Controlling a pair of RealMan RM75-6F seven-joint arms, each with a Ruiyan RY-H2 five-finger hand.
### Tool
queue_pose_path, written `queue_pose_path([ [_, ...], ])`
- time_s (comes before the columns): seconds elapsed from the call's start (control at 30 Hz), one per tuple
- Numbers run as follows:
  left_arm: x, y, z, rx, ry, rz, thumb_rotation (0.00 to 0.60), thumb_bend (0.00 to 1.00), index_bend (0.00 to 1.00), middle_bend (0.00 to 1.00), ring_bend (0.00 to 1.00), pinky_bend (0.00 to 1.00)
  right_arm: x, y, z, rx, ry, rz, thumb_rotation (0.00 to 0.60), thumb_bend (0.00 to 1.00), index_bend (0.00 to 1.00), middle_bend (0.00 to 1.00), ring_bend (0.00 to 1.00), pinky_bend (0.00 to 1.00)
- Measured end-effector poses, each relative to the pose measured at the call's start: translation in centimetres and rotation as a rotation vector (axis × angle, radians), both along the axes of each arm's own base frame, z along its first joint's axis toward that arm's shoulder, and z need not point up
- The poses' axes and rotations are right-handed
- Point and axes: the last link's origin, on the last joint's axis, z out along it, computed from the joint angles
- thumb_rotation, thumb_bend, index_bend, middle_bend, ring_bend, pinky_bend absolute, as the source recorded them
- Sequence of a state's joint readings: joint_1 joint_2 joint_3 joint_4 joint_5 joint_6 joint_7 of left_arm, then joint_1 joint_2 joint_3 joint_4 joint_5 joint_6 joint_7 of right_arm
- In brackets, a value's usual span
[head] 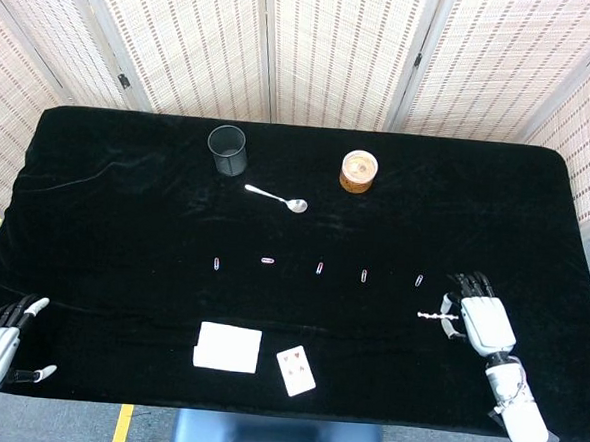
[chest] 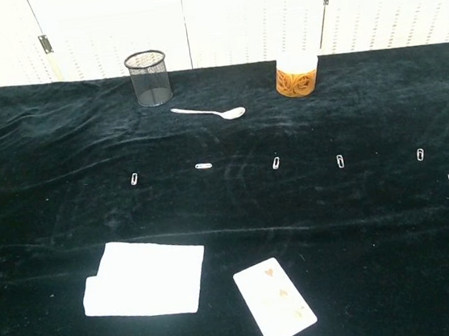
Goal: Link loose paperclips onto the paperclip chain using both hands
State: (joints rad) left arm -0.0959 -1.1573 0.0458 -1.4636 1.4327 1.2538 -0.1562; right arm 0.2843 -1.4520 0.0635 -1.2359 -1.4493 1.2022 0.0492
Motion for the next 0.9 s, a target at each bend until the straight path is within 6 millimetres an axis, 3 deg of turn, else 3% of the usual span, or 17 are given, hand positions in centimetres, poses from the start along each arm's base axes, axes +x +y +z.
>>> queue_pose_path([
  [0.3,-0.1,0.1,0.2,0.005,-0.005,0.007,0.6,0.09,0.0,0.01,0.01,0.0,2.7,-2.1,0.4,-0.032,-0.071,0.056,0.6,0.5,0.85,0.19,0.12,0.0],
  [0.73,-0.4,0.0,0.9,0.029,-0.026,0.017,0.6,0.09,0.0,0.01,0.01,0.0,8.6,-8.2,-4.2,0.039,-0.112,0.116,0.6,0.5,0.85,0.19,0.11,0.0],
  [0.9,-0.7,-0.1,1.1,0.035,-0.032,0.024,0.6,0.09,0.0,0.01,0.01,0.0,9.1,-8.8,-4.5,0.032,-0.105,0.115,0.6,0.5,0.85,0.19,0.11,0.0],
])
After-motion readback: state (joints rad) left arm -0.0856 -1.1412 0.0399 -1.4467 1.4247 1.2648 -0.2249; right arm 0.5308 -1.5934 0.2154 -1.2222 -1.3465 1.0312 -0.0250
